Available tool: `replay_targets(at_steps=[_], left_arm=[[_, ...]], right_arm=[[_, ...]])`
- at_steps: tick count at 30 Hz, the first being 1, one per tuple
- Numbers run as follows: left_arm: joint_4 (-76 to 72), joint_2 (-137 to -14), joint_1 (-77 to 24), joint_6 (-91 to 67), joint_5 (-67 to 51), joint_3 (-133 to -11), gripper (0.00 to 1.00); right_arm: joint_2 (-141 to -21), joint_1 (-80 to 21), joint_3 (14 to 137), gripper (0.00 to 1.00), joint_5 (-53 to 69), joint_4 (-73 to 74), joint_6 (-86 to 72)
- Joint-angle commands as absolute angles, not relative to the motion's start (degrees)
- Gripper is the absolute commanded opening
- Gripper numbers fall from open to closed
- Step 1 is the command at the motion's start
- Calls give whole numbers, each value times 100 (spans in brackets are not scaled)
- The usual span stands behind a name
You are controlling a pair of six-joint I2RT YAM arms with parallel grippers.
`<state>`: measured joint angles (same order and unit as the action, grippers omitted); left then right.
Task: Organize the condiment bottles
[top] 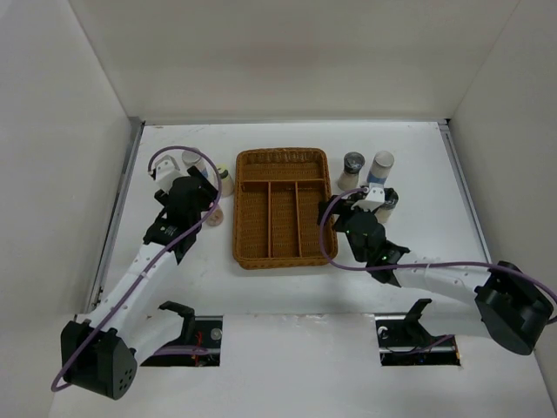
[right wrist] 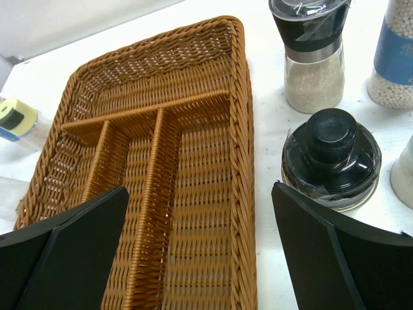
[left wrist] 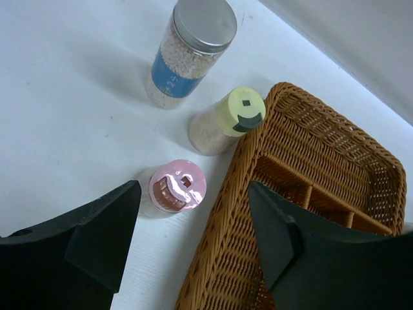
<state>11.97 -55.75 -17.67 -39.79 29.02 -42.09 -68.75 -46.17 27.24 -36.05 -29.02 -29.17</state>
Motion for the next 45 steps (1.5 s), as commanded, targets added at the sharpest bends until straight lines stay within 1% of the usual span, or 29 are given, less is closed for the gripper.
replay_targets(at_steps=[1,4,8,11,13,14,16,17,18,20,21,23,24,27,28,32,34,41,45], left_arm=[[704,-5520,-1727,-3929,2795,-4298,69],[317,-5406,-1560,-3876,2716,-4184,75],[-61,-5396,-1437,-3666,2838,-4087,76],[-79,-5738,-1358,-3385,3154,-4332,76],[-175,-6063,-1314,-3183,3479,-4490,79],[-219,-6256,-1296,-3086,3602,-4578,81],[-246,-6599,-1244,-2892,3691,-4780,82],[-246,-6801,-1226,-2787,3683,-4912,83],[-255,-6985,-1235,-2708,3691,-5009,84],[-290,-7302,-1278,-2602,3692,-5167,86],[-290,-7443,-1287,-2567,3674,-5255,86],[-299,-7646,-1296,-2470,3726,-5413,86],[-334,-7707,-1288,-2409,3753,-5475,87],[-422,-7979,-1209,-2277,3744,-5729,87],[-387,-8111,-1165,-2224,3727,-5852,87],[-431,-8542,-1120,-2022,3647,-6187,87],[-405,-8753,-1120,-1960,3595,-6388,87],[-369,-9368,-1059,-1854,3411,-6820,86],[-369,-9580,-980,-1986,3270,-6899,83]], right_arm=[[-6961,-4645,2935,100,-3551,-3296,-2787],[-7049,-4645,2944,100,-3533,-3348,-2751],[-7093,-4689,2936,100,-3331,-3419,-2716],[-7163,-4689,2883,100,-3182,-3551,-2698],[-7128,-4689,2874,100,-2998,-3560,-2646],[-7084,-4689,2865,86,-2875,-3577,-2602],[-7031,-4689,2804,47,-2734,-3647,-2619],[-7023,-4689,2795,36,-2699,-3630,-2645],[-7014,-4689,2812,32,-2690,-3595,-2654],[-7022,-4689,2821,34,-2698,-3595,-2611],[-7049,-4689,2821,39,-2707,-3638,-2602],[-7127,-4689,2821,57,-2681,-3665,-2628],[-7145,-4689,2830,63,-2655,-3665,-2619],[-7180,-4741,2865,83,-2540,-3674,-2566],[-7224,-4742,2874,87,-2531,-3674,-2566],[-7269,-4803,2944,94,-2487,-3621,-2540],[-7277,-4812,2927,96,-2487,-3683,-2514],[-7391,-4821,2971,99,-2461,-3656,-2505],[-7383,-4821,2988,100,-2461,-3604,-2470]])
